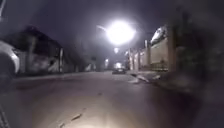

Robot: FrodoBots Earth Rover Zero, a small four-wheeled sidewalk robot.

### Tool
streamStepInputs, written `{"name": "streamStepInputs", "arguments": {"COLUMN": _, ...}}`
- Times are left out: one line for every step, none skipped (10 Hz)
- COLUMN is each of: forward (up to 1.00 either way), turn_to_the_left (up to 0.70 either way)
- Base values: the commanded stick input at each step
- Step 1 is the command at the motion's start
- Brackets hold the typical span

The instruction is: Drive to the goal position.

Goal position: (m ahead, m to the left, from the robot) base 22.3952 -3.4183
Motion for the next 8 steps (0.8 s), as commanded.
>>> {"name": "streamStepInputs", "arguments": {"forward": 0.70, "turn_to_the_left": 0.00}}
{"name": "streamStepInputs", "arguments": {"forward": 0.70, "turn_to_the_left": 0.00}}
{"name": "streamStepInputs", "arguments": {"forward": 0.70, "turn_to_the_left": 0.00}}
{"name": "streamStepInputs", "arguments": {"forward": 0.70, "turn_to_the_left": 0.00}}
{"name": "streamStepInputs", "arguments": {"forward": 0.70, "turn_to_the_left": 0.00}}
{"name": "streamStepInputs", "arguments": {"forward": 0.70, "turn_to_the_left": 0.00}}
{"name": "streamStepInputs", "arguments": {"forward": 0.70, "turn_to_the_left": 0.00}}
{"name": "streamStepInputs", "arguments": {"forward": 0.70, "turn_to_the_left": 0.00}}
